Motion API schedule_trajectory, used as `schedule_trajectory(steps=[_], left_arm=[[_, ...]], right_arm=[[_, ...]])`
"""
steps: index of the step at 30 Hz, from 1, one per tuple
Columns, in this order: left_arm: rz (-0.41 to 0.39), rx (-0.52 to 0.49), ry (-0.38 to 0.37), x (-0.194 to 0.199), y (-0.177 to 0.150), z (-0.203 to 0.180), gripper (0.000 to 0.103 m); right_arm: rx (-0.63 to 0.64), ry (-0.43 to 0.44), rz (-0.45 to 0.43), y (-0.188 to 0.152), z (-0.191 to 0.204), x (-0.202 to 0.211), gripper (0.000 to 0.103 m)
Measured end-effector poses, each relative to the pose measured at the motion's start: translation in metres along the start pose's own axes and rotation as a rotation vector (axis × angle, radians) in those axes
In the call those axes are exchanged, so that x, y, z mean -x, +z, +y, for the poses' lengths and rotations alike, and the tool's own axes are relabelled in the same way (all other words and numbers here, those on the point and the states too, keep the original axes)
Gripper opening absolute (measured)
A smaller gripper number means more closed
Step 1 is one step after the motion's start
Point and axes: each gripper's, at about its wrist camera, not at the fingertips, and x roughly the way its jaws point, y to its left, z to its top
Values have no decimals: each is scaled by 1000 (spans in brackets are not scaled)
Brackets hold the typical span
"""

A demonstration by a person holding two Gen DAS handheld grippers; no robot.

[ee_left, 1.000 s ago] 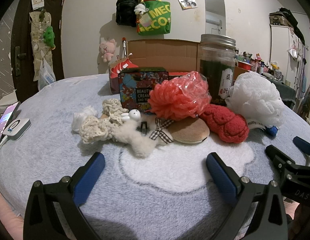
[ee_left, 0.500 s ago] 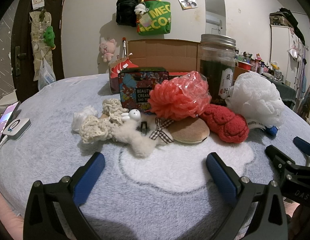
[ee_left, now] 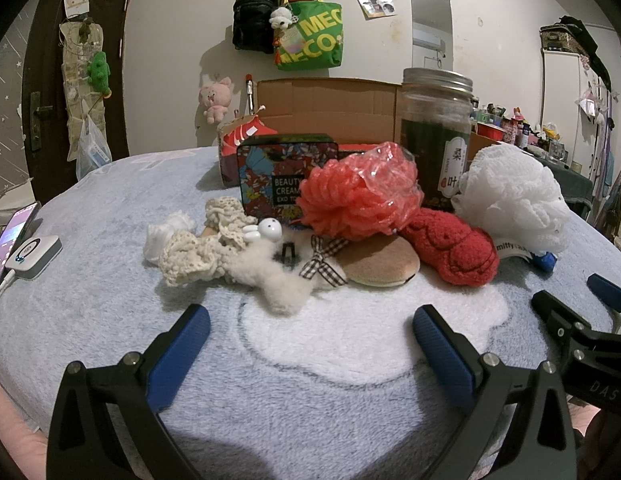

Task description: Organize soft objects

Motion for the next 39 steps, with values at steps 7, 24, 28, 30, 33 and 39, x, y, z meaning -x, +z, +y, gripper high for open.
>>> schedule_trajectory(steps=[7,24,28,30,33,39], left_arm=[[0,0,0,0,0,0,103],[-32,-25,-83,14,17,2,103],[-52,-45,-125,17,36,2,103],[-43,-52,-144,12,45,3,103],[-18,-38,-174,3,58,8,103],[31,-49,-204,-17,71,13,101]], right_arm=[[-1,-1,-1,0,1,0,103],[27,119,-89,33,-7,26,103],[67,152,-126,57,-5,33,103],[88,168,-113,67,-2,27,103],[99,228,-71,80,-1,11,103],[103,307,12,92,3,-19,103]])
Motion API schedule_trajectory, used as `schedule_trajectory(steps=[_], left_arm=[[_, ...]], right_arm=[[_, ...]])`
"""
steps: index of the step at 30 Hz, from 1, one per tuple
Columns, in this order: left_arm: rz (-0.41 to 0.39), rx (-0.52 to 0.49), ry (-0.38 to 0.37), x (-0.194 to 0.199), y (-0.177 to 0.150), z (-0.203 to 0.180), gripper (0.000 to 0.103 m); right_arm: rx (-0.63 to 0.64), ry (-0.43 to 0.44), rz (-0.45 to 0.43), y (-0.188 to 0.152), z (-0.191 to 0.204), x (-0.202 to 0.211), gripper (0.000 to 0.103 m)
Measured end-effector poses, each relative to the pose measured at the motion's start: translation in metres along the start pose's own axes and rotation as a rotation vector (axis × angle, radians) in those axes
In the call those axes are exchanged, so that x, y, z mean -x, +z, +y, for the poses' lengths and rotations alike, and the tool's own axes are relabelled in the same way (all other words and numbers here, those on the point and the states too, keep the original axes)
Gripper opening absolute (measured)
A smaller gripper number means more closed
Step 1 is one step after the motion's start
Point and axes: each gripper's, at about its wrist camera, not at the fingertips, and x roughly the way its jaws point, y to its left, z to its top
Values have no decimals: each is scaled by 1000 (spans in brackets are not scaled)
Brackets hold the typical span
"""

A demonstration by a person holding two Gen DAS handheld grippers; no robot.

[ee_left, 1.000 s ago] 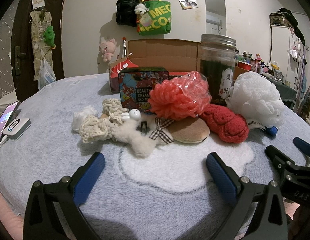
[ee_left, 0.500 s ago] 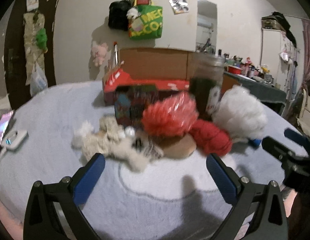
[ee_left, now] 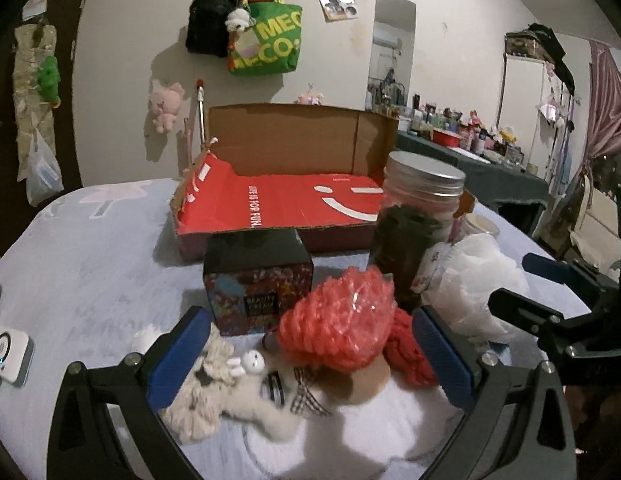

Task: Organize soft objects
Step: 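Grasp the red mesh ball with the left gripper while the right grasps the white bath puff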

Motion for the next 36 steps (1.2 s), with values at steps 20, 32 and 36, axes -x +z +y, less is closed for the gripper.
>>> schedule_trajectory(steps=[20,32,36], left_arm=[[172,-27,-118,-34,0,-2,66],[126,-50,-110,-13,5,-13,51],[98,-59,-95,-1,10,-15,51]], right_arm=[[-7,235,138,1,-9,-34,77],[-4,186,82,-5,-6,-9,46],[-1,158,41,-3,-4,4,46]])
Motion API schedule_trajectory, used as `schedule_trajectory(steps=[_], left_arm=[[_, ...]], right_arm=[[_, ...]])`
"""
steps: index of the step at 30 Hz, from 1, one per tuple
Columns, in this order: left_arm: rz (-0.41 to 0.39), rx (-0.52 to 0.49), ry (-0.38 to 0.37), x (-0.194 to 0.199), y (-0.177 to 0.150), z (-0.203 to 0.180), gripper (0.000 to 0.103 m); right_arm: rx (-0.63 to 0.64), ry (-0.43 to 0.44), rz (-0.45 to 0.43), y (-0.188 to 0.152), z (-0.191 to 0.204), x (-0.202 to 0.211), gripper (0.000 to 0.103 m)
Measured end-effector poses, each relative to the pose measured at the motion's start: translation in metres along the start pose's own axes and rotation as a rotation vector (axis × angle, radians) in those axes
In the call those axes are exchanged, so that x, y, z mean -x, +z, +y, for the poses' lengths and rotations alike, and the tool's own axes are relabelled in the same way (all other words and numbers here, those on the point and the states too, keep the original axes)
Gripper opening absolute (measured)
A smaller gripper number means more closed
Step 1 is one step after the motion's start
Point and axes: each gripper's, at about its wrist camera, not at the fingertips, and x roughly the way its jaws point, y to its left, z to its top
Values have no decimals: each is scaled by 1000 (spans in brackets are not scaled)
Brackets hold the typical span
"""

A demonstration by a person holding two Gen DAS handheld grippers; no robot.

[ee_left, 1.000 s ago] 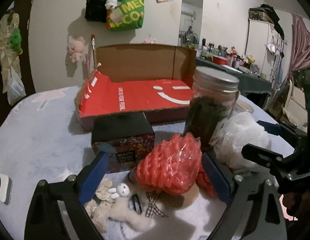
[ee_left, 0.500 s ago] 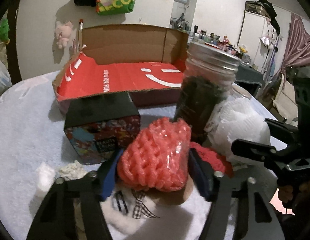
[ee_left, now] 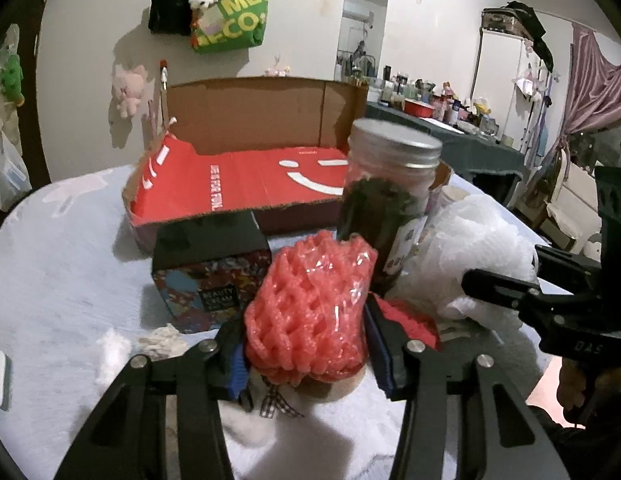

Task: Organize soft objects
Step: 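Grasp the red mesh ball with the left gripper while the right grasps the white bath puff, then carry the red ball and white puff into the red-lined cardboard box with both grippers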

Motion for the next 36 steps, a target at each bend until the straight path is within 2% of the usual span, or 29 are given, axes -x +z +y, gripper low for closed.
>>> schedule_trajectory(steps=[6,12,21,25,30,36], left_arm=[[-32,-4,11,15,6,0,51],[-82,-17,27,34,25,6,51],[-117,-60,25,46,66,17,51],[-127,-100,41,44,90,22,51],[-91,-146,35,26,124,30,51],[-33,-181,37,-13,163,41,52]], right_arm=[[5,-12,-50,7,4,18,46],[13,-5,-101,25,3,35,46],[47,-1,-156,63,-6,48,46],[65,8,-166,92,-15,46,46],[83,9,-135,134,-27,27,46],[73,10,-44,183,-44,-22,46]])
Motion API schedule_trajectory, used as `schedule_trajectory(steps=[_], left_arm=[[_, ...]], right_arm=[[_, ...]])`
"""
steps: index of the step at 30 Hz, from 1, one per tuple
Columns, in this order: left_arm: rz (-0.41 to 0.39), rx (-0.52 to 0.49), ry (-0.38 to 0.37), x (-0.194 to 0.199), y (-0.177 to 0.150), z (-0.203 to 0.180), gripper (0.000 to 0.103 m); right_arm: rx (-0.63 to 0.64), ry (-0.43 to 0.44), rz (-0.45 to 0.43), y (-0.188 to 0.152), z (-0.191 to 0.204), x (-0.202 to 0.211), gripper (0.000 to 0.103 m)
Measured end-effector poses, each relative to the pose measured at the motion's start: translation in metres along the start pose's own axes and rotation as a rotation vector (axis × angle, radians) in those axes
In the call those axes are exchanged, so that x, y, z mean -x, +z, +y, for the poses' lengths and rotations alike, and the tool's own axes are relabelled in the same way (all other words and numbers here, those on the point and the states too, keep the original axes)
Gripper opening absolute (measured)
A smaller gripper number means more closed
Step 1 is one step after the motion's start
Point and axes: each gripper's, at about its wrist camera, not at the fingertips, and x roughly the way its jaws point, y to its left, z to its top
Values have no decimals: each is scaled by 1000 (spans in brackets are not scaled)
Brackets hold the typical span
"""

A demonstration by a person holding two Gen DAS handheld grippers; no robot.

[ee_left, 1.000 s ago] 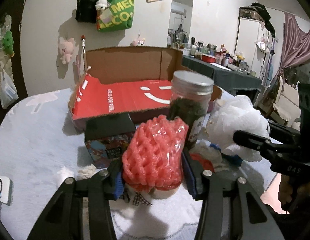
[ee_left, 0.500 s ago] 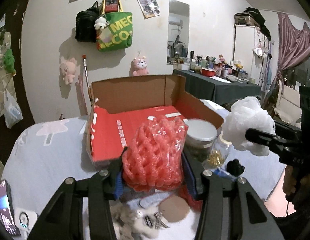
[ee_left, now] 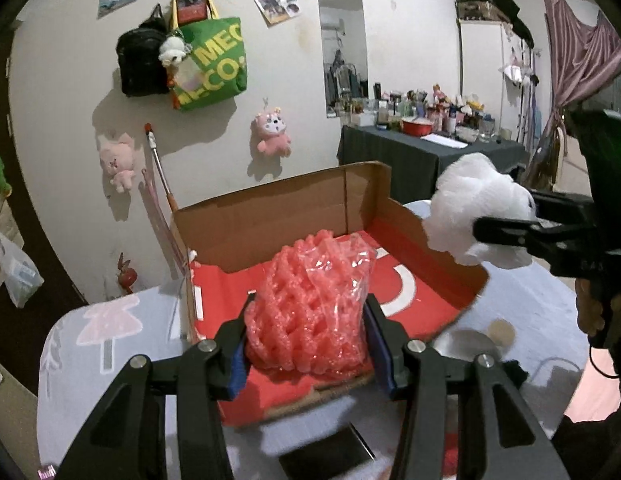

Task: Organize soft objects
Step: 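Carry the red ball and white puff into the red-lined cardboard box with both grippers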

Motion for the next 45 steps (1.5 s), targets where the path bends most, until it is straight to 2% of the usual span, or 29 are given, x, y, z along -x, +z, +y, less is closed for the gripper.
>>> schedule_trajectory(steps=[4,9,19,32,45], left_arm=[[63,-11,-8,-39,19,8,52],[135,-8,0,-91,35,21,52],[271,-9,35,-180,33,34,53],[340,34,42,-234,24,36,54],[367,7,63,-234,17,33,57]], right_arm=[[-10,-4,88,26,-14,-51,46],[-6,-42,184,42,-31,-113,46],[-8,-96,355,43,-49,-206,46],[-24,-161,454,25,-54,-264,48],[-89,-146,457,16,-67,-265,56]])
